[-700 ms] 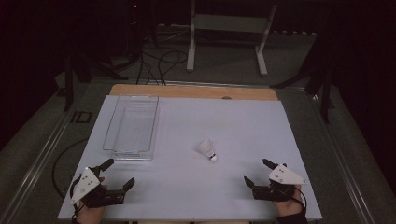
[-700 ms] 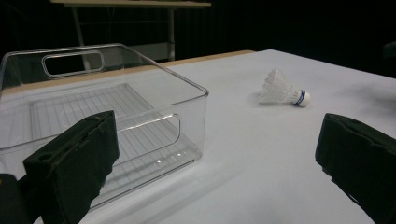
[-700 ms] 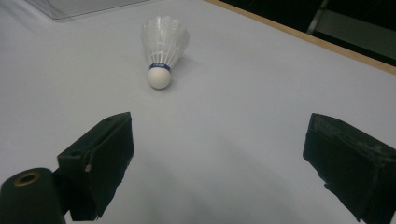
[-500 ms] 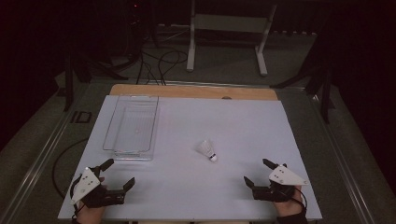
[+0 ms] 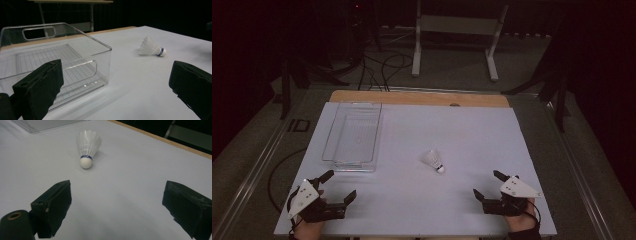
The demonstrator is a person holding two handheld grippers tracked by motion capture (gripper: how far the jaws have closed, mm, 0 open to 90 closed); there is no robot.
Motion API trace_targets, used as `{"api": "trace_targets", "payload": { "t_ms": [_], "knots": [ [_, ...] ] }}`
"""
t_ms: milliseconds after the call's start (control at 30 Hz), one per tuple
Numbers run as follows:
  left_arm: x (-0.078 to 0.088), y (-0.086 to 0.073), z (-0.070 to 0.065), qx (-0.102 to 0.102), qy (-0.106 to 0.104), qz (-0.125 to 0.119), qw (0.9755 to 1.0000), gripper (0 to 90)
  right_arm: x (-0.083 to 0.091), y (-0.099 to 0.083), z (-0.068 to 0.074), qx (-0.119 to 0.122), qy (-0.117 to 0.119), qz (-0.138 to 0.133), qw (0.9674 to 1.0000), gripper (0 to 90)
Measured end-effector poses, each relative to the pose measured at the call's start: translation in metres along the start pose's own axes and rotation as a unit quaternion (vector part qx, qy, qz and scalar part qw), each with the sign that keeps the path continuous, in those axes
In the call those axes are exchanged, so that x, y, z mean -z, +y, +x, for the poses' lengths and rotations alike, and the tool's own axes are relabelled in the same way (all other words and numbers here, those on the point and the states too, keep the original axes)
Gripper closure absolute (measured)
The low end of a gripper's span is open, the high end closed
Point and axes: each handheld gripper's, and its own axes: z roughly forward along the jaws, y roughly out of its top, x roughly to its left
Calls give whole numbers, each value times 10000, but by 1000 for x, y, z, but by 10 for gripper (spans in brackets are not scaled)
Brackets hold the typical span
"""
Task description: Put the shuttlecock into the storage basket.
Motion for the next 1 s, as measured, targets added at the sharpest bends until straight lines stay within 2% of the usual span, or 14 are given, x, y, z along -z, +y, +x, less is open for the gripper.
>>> {"api": "trace_targets", "payload": {
  "t_ms": [233, 533, 800, 1000],
  "knots": [
    [0, 1, -1, -33, -10, 36, 10000, 2, -1, -1, 0, -16, -9, -13, 10000, 87],
    [0, 7, -1, -47, -7, 78, 10000, 2, -3, -2, 1, 73, 23, -34, 10000, 87],
    [-2, 21, -3, 19, -220, 304, 9993, 2, -3, -2, 2, 126, 18, 1, 9999, 87],
    [-2, 34, -6, -174, -322, 612, 9975, 2, -2, -1, 1, 100, -35, -28, 9999, 87]
  ]
}}
